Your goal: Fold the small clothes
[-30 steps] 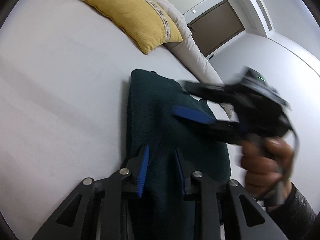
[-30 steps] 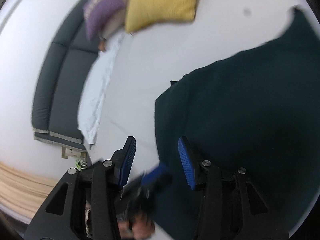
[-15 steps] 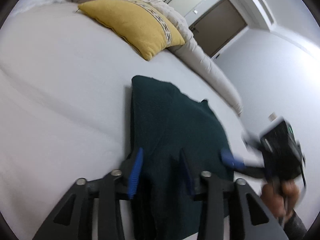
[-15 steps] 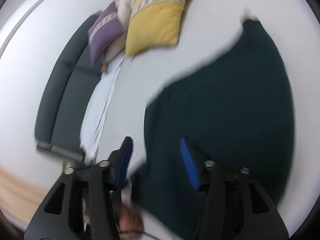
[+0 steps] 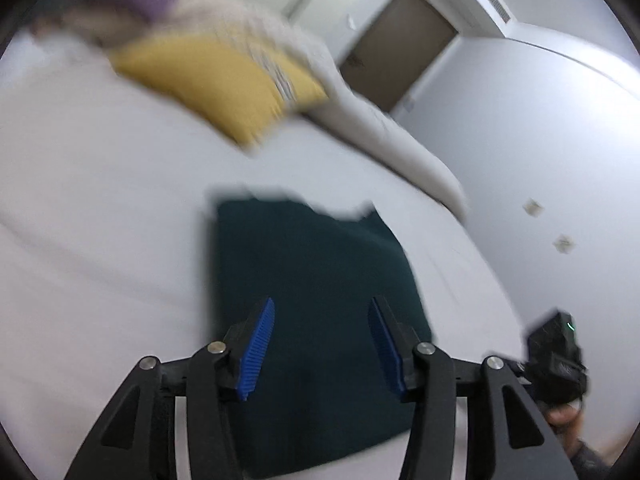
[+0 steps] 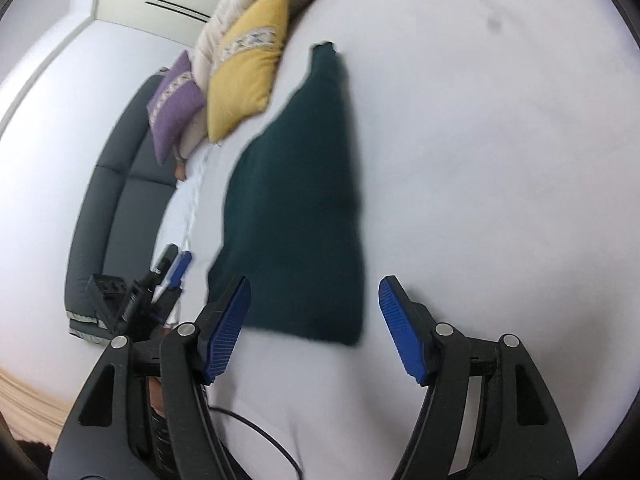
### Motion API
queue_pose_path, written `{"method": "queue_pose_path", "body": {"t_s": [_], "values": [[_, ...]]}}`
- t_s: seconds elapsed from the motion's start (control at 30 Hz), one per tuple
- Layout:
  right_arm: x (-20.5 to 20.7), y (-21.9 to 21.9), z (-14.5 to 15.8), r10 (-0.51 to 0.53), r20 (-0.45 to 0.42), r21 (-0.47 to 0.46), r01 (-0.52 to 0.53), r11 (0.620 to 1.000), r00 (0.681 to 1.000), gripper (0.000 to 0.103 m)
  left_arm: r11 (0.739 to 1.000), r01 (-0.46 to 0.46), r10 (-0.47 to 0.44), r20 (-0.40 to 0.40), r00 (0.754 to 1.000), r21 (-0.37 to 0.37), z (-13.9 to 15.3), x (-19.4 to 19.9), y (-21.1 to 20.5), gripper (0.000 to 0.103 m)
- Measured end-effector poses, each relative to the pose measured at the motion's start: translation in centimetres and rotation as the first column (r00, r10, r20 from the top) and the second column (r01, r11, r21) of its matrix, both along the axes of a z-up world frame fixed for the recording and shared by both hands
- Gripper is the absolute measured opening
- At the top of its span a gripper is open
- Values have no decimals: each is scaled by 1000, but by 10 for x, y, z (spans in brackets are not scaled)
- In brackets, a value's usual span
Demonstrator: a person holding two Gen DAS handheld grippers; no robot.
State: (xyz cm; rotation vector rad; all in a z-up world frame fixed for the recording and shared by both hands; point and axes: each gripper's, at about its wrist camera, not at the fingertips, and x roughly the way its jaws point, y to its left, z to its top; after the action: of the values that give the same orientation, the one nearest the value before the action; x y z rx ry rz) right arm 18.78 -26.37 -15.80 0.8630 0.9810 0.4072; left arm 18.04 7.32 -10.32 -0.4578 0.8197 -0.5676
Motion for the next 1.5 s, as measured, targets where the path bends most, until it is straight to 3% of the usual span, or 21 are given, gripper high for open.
{"method": "queue_pose_path", "body": {"t_s": [0.07,0.1,0.23,0.27,0.33,0.4,0.47,0.5,0.53,0.6,0.67,0.8,0.87,0.93,1.03,1.07,1.23,1.4,1.5], "values": [[13,12,0,24,8,10,-24,1000,1000,66,997,71,-68,-83,994,35,-28,14,-18,49],[22,22,1,35,7,18,-36,999,999,66,994,94,-90,-77,993,53,-35,14,-20,49],[40,26,-16,11,-32,37,-10,999,999,64,988,154,-149,-135,980,23,-34,13,0,45],[37,25,-16,7,-16,43,-6,999,1000,64,987,161,-155,-155,976,25,-35,11,8,37],[35,28,-16,1,-5,43,-1,999,1000,64,990,134,-125,-190,974,35,-28,9,22,32],[30,26,-17,-3,12,34,2,999,1000,65,997,71,-70,-119,990,9,3,10,37,49],[27,14,-12,6,45,44,-8,999,999,66,999,45,-45,3,999,-13,33,9,37,96],[31,11,-11,7,55,54,-10,998,998,66,998,63,-63,16,998,-17,38,21,28,98],[34,7,-8,4,53,61,-7,998,999,66,995,93,-93,-3,996,-17,36,38,15,98],[48,4,-7,-2,53,74,-2,997,999,66,994,109,-109,-111,988,-5,10,86,-9,84],[63,0,-10,-6,60,85,1,996,998,71,996,80,-71,-199,977,36,-21,117,-18,60],[92,-22,-17,-111,22,44,110,993,994,71,997,53,-62,-177,982,-56,-33,120,-1,54],[100,-31,-19,-157,7,12,157,988,988,69,995,43,-60,-183,981,-93,-35,116,13,45],[97,-36,-18,-172,5,-3,172,985,985,69,987,-13,-18,-194,981,-159,-33,111,35,49],[94,-30,-13,-141,11,-52,141,989,990,70,992,-95,80,-161,984,-84,-20,88,51,86],[94,-27,-13,-123,7,-65,124,990,992,71,993,-92,80,-158,984,-70,-17,82,49,89],[89,-12,-20,-60,-22,-65,58,996,998,73,998,-43,33,-225,974,-42,-34,60,40,89],[99,19,-23,52,-66,-158,-62,986,996,73,999,-40,37,-221,975,-9,-44,61,32,88],[107,27,-24,42,-81,-168,-55,984,996,73,999,-31,39,-218,975,41,-48,66,22,87]]}}
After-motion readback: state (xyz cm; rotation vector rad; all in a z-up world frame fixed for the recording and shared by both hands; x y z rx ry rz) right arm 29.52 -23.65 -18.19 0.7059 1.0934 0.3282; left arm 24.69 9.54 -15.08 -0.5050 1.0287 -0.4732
